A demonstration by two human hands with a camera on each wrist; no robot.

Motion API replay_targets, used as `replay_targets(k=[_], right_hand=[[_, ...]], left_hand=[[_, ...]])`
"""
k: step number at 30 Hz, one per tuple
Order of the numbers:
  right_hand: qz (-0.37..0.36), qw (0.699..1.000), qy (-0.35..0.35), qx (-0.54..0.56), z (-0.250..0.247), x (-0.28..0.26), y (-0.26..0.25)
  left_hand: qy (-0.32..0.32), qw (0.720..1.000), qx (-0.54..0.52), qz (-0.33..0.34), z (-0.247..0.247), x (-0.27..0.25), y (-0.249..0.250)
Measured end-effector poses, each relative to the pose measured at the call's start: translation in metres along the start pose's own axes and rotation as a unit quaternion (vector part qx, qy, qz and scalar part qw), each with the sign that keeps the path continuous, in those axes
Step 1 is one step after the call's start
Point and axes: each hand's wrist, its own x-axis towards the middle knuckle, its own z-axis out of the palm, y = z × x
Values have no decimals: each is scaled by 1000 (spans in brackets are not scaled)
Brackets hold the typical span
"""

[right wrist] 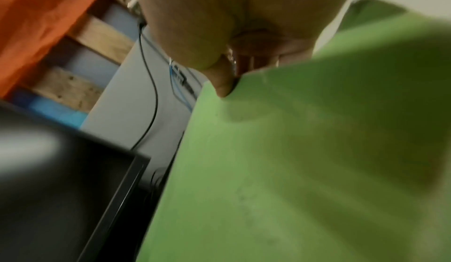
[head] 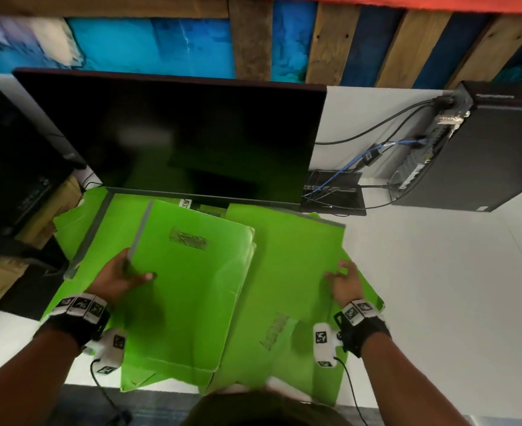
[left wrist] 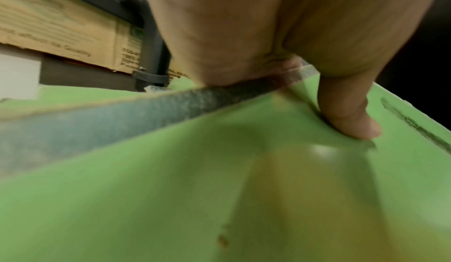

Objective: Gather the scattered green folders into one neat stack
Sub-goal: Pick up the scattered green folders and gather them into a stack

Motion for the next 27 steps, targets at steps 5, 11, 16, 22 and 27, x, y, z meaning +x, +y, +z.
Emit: replay_targets(k=[5, 11, 16, 22, 27], right_hand=[[-20, 996, 75, -52, -65, 17, 15], [-29, 997, -23, -67, -47, 0, -2], [-54, 972, -114, -198, 11, -18, -32], [-42, 949, -94, -299, 53, -25, -60], [-7, 944, -75, -321, 45, -36, -38]], left_hand=[[12, 999, -33, -39, -20, -3, -36], [63, 995, -25, -70, -46, 6, -76], [99, 992, 34, -65, -57, 24, -107], [111, 991, 30, -64, -64, 33, -131], [106, 992, 17, -64, -52, 17, -115]])
